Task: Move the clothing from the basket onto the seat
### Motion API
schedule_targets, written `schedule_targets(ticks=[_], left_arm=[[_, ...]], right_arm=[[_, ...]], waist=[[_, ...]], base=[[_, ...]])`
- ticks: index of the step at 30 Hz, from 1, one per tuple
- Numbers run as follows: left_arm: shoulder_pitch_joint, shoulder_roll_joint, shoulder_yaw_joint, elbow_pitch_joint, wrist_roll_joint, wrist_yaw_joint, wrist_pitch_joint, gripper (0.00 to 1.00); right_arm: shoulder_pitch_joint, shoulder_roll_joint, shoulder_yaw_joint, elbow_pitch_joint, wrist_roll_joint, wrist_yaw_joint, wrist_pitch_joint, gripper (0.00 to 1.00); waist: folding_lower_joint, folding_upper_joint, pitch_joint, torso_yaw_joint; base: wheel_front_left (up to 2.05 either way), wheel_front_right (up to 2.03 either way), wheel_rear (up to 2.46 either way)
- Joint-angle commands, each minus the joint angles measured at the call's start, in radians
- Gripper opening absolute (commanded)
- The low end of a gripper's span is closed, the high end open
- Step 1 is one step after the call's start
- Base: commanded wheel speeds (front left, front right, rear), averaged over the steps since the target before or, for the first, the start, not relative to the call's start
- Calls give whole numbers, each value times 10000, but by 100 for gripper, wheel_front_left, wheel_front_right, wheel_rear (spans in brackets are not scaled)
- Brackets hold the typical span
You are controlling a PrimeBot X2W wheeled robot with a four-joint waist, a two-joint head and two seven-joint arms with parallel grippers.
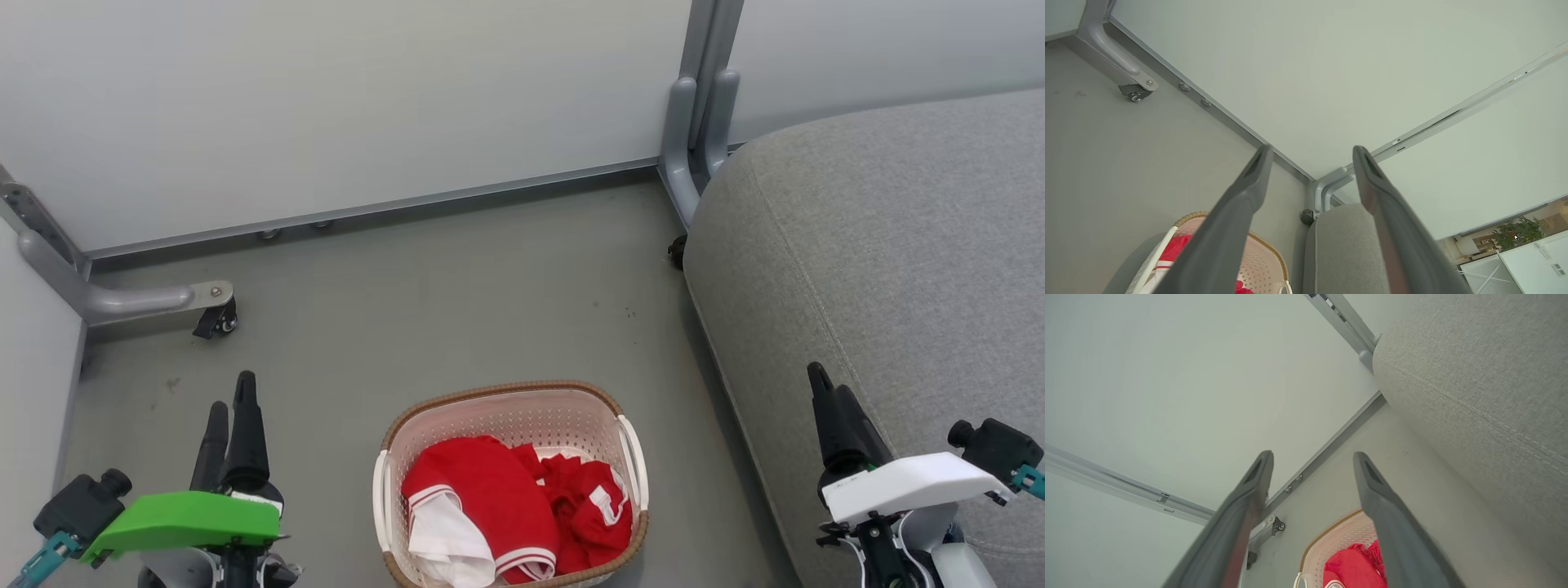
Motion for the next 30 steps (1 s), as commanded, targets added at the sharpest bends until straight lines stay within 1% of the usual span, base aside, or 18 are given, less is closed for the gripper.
schedule_targets(ticks=[1,12,19,30], left_arm=[[-15,71,-40,-188,412,34,-97,100],[91,78,-262,-389,2078,465,-456,100],[188,83,-382,-522,2932,528,-663,100],[354,91,-573,-715,4287,601,-1015,100]], right_arm=[[-88,-75,31,-179,-377,4,-113,100],[-37,-85,268,-243,-1792,4,-475,100],[2,-88,231,-277,-2628,4,-688,100],[112,-99,690,-447,-4128,4,-1036,100]], waist=[[0,0,2,-1],[0,0,24,3],[0,0,28,0],[0,0,10,-11]], base=[[0,0,0],[0,0,0],[0,0,0],[0,0,0]])
